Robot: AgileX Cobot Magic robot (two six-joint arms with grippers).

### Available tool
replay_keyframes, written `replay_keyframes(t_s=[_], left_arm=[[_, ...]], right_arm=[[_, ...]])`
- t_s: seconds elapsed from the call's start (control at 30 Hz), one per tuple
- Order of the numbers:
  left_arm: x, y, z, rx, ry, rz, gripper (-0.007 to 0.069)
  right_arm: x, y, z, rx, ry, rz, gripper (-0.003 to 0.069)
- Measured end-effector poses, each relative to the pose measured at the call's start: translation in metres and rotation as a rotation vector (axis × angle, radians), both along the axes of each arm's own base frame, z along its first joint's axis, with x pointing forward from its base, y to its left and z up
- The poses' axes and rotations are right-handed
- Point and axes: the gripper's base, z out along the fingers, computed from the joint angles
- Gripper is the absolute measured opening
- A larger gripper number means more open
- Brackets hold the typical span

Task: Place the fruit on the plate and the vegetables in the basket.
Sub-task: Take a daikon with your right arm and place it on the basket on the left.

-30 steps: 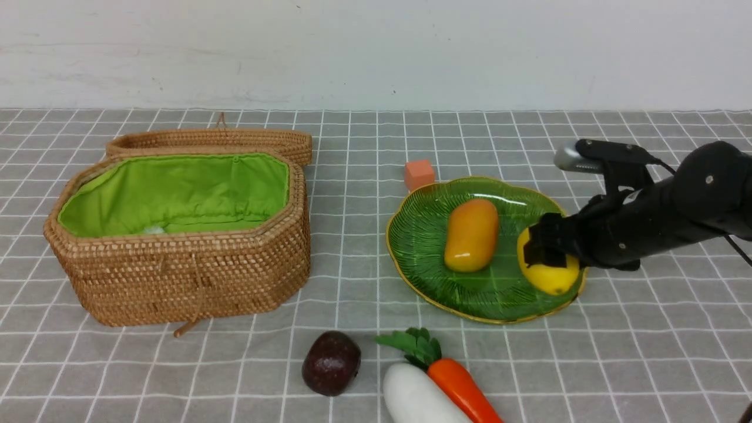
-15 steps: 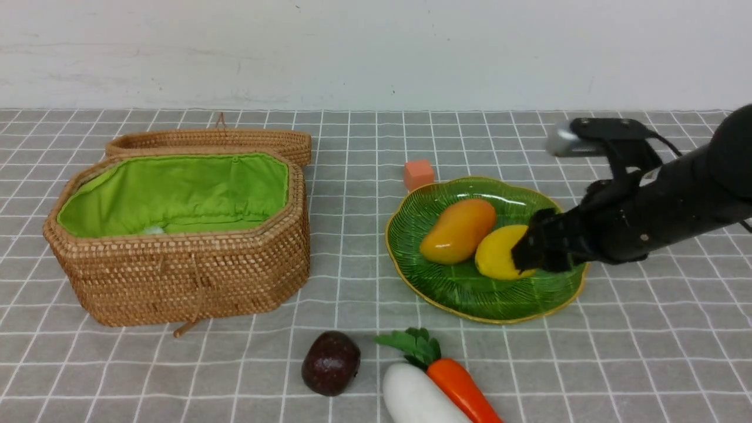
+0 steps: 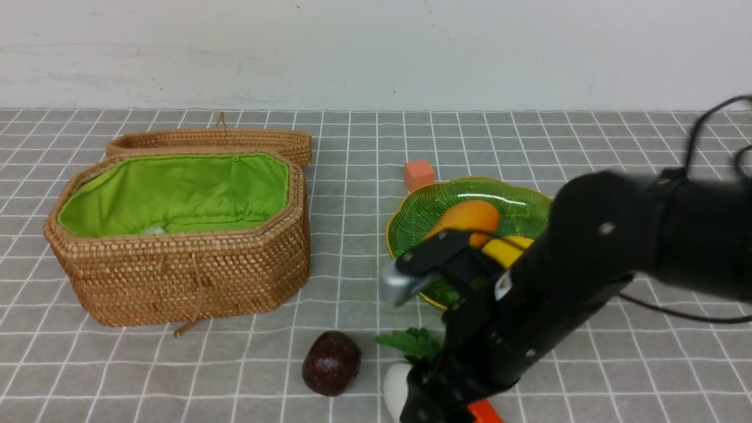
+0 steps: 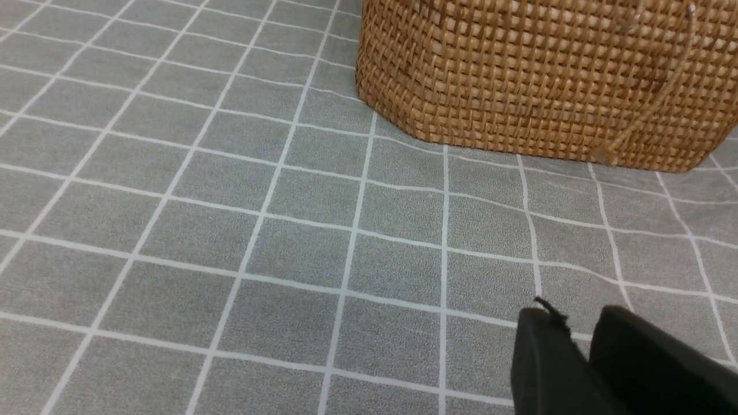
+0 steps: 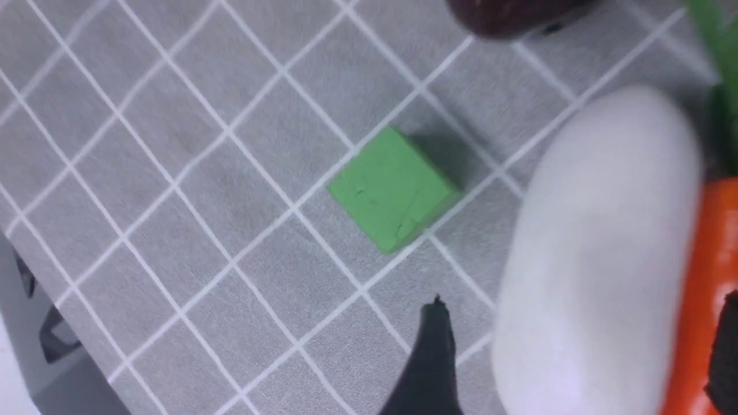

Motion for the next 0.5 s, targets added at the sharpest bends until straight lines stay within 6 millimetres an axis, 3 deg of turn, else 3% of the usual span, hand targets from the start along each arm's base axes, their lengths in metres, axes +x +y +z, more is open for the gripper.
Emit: replay_keyframes(t_s=[0.07, 0.23, 0.33, 0.5], left_arm=[[0.000, 0.000, 0.000, 0.000, 0.000, 0.000, 0.0124], [0.000, 0.000, 0.000, 0.000, 0.000, 0.000, 0.0130], [0.000, 0.000, 0.000, 0.000, 0.000, 0.000, 0.0131], [0.000, 0.000, 0.000, 0.001, 0.000, 0.000, 0.0133]], right_arm=[[0.001, 0.008, -0.018, -0.024, 0.046, 0.005, 0.0580], [0.004, 0.014, -0.042, -0.052, 0.102, -0.001, 0.0530], [0.005, 0.015, -0.044, -0.056, 0.107, -0.002, 0.0479], [0.005, 0.015, -0.044, -0.059, 0.114, 0.002, 0.0479]])
